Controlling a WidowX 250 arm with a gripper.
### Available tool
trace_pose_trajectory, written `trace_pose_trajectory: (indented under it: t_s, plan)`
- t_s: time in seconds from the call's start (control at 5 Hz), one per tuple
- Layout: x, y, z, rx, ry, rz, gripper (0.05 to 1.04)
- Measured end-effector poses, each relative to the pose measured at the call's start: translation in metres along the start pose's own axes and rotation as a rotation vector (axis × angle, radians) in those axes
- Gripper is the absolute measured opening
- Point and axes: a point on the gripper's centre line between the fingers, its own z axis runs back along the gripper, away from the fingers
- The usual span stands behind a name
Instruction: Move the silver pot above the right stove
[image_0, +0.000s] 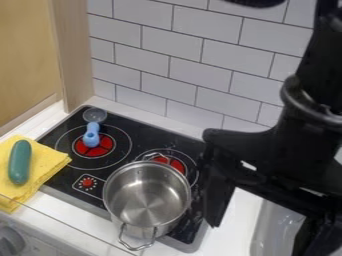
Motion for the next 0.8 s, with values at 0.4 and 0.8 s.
trace_pose_trajectory:
  t_s: [0.4,0.8]
  plan:
    - [0.001,0.044,-0.020,0.032,0.067,0.083,0.999]
    - [0.018,0.126,-0.035,0.022,0.105,0.262,0.999]
